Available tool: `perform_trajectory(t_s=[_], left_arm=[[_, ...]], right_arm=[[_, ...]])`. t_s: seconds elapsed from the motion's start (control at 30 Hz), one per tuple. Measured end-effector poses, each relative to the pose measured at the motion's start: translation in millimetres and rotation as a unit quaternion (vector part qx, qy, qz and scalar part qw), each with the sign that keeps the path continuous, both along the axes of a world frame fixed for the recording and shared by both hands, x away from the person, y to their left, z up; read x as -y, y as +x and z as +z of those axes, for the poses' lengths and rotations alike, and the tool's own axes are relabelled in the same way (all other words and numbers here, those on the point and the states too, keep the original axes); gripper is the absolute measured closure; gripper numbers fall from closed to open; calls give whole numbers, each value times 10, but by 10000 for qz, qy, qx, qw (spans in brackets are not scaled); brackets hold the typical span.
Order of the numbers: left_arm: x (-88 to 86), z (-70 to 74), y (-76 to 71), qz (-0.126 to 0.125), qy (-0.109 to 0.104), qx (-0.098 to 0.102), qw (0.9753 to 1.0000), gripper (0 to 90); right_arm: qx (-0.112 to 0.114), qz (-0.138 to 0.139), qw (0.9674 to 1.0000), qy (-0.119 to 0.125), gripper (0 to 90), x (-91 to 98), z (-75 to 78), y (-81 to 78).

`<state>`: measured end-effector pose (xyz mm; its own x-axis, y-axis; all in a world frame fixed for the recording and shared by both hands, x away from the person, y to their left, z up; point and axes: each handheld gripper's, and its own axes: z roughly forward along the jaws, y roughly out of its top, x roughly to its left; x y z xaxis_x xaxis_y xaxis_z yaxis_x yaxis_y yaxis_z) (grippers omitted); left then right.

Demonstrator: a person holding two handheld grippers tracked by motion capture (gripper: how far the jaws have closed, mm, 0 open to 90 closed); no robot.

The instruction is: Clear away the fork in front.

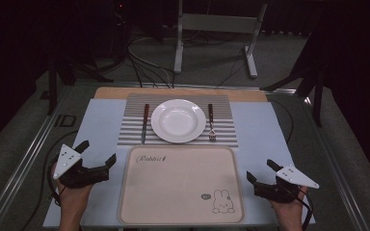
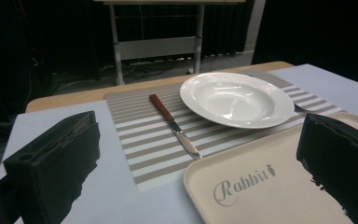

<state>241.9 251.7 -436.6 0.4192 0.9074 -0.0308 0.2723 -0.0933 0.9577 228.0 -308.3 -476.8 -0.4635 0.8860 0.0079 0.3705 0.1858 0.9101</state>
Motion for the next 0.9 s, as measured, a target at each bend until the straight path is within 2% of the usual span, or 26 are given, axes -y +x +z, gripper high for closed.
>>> perform_trajectory(t_s=[0.23,0.6,0.67,0.83,0.9], left_arm=[[-33,-40,-4,252,7,12,9997,0],[-26,-60,1,329,55,5,9994,0],[-34,-57,3,355,16,9,9994,0],[-43,-64,9,371,14,-20,9993,0],[-41,-70,13,377,30,-32,9993,0]], right_arm=[[-129,-154,9997,101,115,32,-23,34],[-153,-190,9996,147,115,37,-1,39],[-230,-193,9994,187,115,29,32,52],[-239,-181,9995,137,115,15,102,92],[-236,-205,9993,189,116,21,158,130]])
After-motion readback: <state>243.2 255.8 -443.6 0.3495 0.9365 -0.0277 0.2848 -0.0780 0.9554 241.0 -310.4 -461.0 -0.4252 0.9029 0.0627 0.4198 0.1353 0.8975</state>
